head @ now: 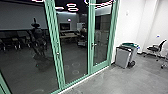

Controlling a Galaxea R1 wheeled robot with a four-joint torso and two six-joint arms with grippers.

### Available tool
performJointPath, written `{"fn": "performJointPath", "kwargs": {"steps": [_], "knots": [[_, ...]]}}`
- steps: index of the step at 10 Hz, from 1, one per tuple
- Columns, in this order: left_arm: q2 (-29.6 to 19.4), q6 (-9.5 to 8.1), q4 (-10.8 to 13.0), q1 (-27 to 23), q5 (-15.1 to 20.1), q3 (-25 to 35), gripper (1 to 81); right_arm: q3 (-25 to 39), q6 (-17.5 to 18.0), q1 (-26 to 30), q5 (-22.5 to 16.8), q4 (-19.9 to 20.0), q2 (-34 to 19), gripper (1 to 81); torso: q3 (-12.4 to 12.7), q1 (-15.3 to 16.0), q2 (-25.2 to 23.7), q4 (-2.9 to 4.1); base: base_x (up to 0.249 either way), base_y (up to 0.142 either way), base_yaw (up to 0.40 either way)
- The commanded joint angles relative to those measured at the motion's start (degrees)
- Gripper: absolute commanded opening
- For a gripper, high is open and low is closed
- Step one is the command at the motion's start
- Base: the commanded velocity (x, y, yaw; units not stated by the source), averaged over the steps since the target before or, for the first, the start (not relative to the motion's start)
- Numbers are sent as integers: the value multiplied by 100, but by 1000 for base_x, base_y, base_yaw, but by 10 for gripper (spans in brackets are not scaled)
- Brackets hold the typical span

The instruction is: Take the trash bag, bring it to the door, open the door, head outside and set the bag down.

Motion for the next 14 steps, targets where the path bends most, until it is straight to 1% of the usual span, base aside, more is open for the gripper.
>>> {"fn": "performJointPath", "kwargs": {"steps": [1, 14], "knots": [[-11, 19, 30, -361, 343, -14, 10, 25, -9, 254, -276, 15, 14, 811, 0, 0, -2, 0, 185, -93, 0], [-29, 27, 30, -361, 334, -14, 10, 8, -9, 263, -285, 15, 32, 811, 0, 0, 0, 0, 185, -100, 0]]}}
